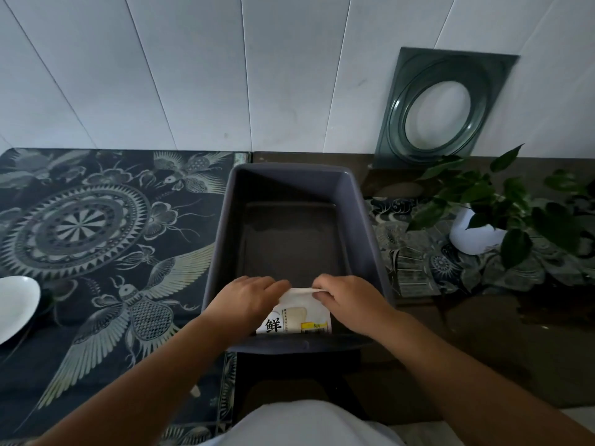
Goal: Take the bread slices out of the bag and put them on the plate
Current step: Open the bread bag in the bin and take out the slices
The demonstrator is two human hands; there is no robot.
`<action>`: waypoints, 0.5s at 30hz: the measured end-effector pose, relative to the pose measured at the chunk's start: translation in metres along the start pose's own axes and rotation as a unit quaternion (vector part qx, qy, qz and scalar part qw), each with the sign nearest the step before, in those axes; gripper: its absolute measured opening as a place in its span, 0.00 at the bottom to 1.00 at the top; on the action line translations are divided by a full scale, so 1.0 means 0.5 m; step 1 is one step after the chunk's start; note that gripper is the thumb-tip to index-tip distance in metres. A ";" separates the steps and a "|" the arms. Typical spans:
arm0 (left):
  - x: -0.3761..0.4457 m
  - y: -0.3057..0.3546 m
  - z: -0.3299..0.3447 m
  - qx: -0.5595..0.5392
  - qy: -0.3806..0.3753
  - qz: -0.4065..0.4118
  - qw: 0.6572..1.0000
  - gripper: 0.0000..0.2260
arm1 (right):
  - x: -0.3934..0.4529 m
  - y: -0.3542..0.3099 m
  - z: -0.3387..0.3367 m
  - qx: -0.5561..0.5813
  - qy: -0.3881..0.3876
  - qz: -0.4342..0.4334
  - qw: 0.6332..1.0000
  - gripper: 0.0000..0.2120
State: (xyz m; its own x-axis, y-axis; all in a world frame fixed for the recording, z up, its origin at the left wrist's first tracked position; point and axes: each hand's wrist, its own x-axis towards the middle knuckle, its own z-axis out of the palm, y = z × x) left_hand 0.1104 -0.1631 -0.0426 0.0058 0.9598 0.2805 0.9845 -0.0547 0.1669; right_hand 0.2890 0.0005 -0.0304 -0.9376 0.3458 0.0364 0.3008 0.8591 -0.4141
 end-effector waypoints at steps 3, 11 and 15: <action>-0.002 -0.003 -0.007 -0.002 0.010 0.004 1.000 0.20 | 0.006 0.000 -0.016 0.045 -0.038 0.037 0.998 0.07; 0.006 -0.005 -0.026 -0.015 -0.019 0.006 1.000 0.10 | -0.007 -0.023 -0.015 -0.120 0.063 -0.088 0.987 0.08; -0.002 0.003 -0.041 -0.071 0.021 0.016 0.997 0.09 | -0.016 -0.020 -0.025 -0.072 0.022 -0.093 0.993 0.12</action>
State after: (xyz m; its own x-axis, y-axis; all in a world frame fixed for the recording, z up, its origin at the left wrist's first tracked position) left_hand 0.1085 -0.1699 -0.0232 0.0269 0.9445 0.3275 0.9493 -0.1267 0.2876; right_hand 0.2958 -0.0062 -0.0152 -0.9716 0.1903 0.1404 0.1488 0.9534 -0.2624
